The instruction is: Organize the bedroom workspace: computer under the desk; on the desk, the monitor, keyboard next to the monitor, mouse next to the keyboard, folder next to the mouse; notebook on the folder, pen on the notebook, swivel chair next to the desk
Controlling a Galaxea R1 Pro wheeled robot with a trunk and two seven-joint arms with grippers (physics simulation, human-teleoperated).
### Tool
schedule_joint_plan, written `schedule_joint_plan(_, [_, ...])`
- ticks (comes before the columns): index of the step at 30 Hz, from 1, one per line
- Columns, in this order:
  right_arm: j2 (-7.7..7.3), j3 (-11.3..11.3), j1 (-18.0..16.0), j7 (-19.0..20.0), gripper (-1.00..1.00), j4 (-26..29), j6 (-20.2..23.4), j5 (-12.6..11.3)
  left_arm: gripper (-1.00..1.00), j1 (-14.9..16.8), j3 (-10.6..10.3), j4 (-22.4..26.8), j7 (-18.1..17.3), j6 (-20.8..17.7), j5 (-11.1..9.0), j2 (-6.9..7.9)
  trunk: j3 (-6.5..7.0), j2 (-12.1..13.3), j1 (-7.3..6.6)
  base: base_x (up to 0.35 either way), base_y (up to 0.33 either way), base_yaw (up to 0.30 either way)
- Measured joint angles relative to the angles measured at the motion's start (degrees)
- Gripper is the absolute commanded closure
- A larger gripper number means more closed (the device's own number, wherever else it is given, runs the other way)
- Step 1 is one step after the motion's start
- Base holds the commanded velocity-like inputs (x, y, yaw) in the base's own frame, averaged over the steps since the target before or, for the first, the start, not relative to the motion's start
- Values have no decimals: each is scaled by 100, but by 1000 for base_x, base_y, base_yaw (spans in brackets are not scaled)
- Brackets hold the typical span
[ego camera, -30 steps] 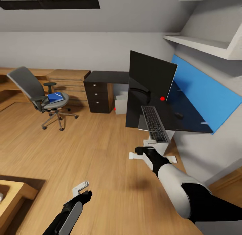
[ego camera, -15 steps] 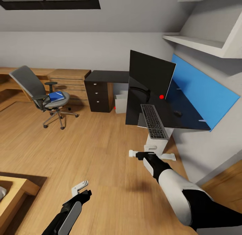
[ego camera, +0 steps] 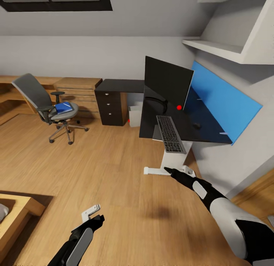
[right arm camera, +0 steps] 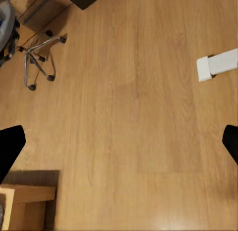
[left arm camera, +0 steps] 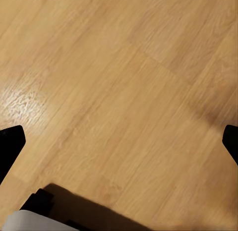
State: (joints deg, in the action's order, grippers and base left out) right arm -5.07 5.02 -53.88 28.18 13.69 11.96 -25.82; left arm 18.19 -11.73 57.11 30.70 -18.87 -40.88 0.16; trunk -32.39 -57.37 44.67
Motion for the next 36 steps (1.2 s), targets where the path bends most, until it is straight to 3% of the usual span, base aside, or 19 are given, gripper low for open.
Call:
schedule_joint_plan(9, [-149,4,31,240,-100,-1,11,-124,-100,0,-10,90,11,7,3,-1,43,0,-1,-3,-1,0])
schedule_joint_plan(19, [-261,4,43,855,-100,1,11,-147,-100,-2,-23,540,30,-22,14,-15,131,0,0,0,0,0])
schedule_joint_plan(21, [-307,5,99,1060,-100,7,10,-148,-100,-39,-25,1223,40,-28,27,-5,150,0,-1,0,0,0])
schedule_joint_plan(24, [-360,6,138,1405,-100,10,6,-153,-100,-427,-17,2085,53,-45,46,12,176,0,-1,0,0,0])
schedule_joint_plan(28, [-383,8,147,1661,-100,11,3,-153,-100,-636,-16,2378,50,-53,52,74,213,0,-1,0,0,0])
schedule_joint_plan(36, [-467,11,154,1923,-100,4,1,-154,-100,-773,-142,2560,54,-55,50,154,142,-319,175,0,0,0])
